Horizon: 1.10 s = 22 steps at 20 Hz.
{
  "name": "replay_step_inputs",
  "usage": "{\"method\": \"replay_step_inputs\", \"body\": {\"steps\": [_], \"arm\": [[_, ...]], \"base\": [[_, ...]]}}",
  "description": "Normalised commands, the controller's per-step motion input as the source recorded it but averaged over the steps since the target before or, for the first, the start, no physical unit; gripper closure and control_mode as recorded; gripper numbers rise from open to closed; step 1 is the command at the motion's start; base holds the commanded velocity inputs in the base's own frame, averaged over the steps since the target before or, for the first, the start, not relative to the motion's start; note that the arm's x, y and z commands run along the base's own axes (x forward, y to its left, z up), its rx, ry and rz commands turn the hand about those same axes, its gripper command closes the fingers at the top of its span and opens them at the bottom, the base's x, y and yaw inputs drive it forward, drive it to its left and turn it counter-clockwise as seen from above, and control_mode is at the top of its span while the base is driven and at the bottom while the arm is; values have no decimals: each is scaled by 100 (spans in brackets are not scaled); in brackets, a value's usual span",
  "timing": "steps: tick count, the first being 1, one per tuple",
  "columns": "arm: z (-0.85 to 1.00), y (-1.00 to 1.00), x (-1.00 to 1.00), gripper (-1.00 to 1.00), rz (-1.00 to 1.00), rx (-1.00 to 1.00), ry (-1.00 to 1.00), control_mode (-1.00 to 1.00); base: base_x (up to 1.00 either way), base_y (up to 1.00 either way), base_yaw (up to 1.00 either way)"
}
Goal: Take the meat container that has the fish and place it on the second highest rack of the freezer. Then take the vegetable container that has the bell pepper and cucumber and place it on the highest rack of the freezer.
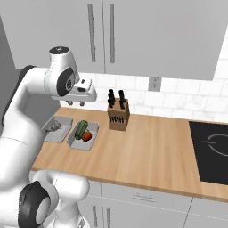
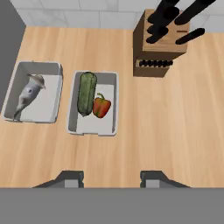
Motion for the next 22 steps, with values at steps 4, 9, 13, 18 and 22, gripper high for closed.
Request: {"method": "replay_step_inputs", "body": {"steps": [4,9,13,18,22], "arm": [[-19,34,-6,-100,3,-1,1,-100],[-67,92,-29,-100,7,-3,-5,-100],[-63,97,4,-100,21,-1,-3,-100],[-90,88,43,-100,47,-5,0,-100],[-79,80,36,-100,53,-13,15,-100]], "base": [[0,0,0],[0,0,0],[0,0,0],[0,0,0],[0,0,0]]}}
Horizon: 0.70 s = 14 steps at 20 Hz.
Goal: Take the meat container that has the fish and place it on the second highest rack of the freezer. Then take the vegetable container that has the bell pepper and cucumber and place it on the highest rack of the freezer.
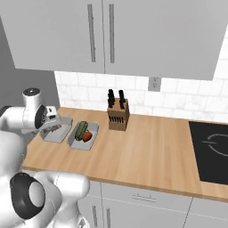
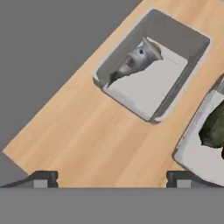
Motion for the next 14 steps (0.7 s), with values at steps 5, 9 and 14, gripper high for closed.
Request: {"method": "replay_step_inputs", "body": {"steps": [5,9,14], "arm": [[-80,27,41,-100,27,-13,11,-100],[-18,0,34,-100,9,-2,6,-100],[0,23,23,-100,0,-3,0,-100]], "base": [[0,0,0],[0,0,0],[0,0,0]]}}
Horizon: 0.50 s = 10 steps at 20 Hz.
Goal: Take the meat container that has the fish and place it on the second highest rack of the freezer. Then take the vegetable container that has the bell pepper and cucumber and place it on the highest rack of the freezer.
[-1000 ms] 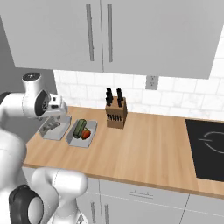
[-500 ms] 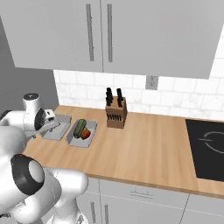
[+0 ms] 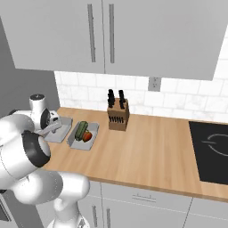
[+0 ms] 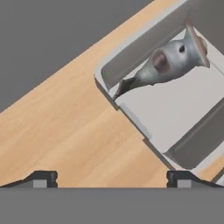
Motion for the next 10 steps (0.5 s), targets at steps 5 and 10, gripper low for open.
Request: {"method": "replay_step_inputs", "body": {"steps": [5,10], "arm": [[-9,-1,36,-100,5,-1,0,-100],[-25,0,35,-100,7,-5,4,-100]], "base": [[0,0,0],[0,0,0]]}}
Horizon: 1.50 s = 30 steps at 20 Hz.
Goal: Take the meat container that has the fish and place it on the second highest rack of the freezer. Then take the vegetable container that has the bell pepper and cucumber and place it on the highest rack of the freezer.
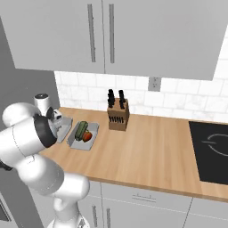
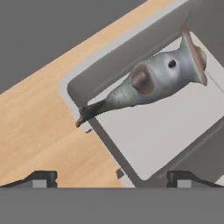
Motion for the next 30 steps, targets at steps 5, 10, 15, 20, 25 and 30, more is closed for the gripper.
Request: {"method": "replay_step_inputs", "body": {"steps": [5,10,15,20,25,30], "arm": [[-24,1,7,-100,4,-6,4,-100],[-22,1,0,-100,2,-6,3,-100],[-35,0,0,-100,2,-3,4,-100],[-26,0,0,-100,3,0,0,-100],[-25,0,0,100,4,0,0,-100],[-13,6,3,100,7,0,0,-100]], "base": [[0,0,0],[0,0,0],[0,0,0],[0,0,0],[0,0,0],[0,0,0]]}}
